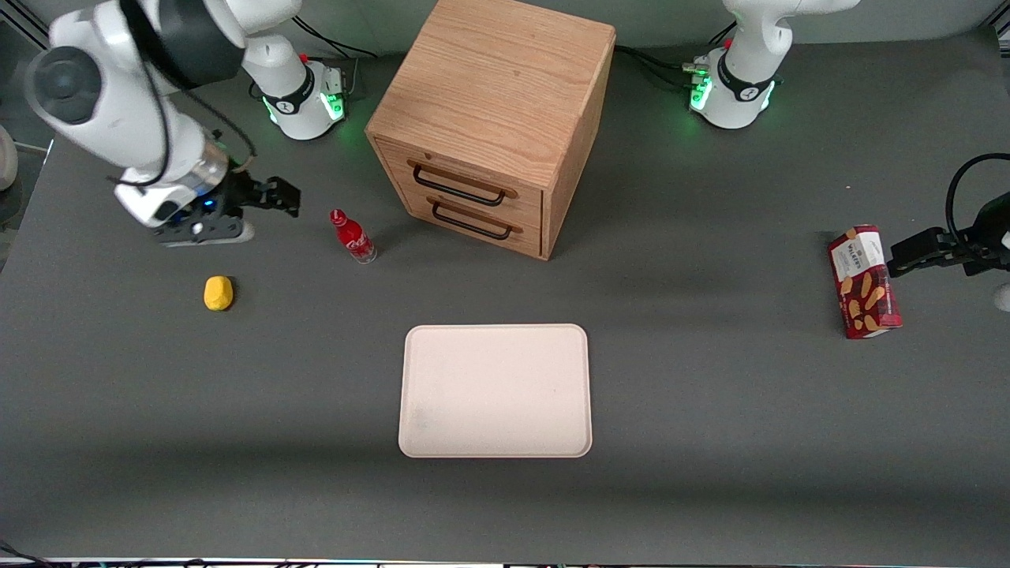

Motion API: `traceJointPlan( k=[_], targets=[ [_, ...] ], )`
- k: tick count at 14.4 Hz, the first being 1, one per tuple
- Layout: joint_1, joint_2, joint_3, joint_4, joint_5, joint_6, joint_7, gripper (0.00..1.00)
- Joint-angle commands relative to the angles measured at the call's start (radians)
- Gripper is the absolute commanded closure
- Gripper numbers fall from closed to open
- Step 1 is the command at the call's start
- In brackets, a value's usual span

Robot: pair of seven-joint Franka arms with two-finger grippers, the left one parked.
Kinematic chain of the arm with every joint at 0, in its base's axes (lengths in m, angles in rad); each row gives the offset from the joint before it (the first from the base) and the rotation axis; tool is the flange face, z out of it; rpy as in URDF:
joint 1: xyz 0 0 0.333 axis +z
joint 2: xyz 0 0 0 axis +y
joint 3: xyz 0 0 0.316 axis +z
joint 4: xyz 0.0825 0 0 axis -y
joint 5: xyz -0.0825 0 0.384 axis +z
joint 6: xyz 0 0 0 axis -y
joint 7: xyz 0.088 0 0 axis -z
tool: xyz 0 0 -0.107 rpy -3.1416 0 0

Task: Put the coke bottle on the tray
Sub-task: 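Move the open right gripper down over the red Coca-Cola bottle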

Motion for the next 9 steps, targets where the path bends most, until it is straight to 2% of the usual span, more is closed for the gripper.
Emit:
traceJointPlan(
  k=[1, 4, 9],
  targets=[
    [-0.001, -0.123, 0.068, -0.227, -0.009, 0.16, 0.095, 0.0],
    [0.001, -0.142, 0.105, -0.378, -0.003, 0.336, 0.133, 0.0],
    [-0.001, -0.087, 0.121, -0.447, 0.002, 0.49, 0.136, 0.0]
  ],
)
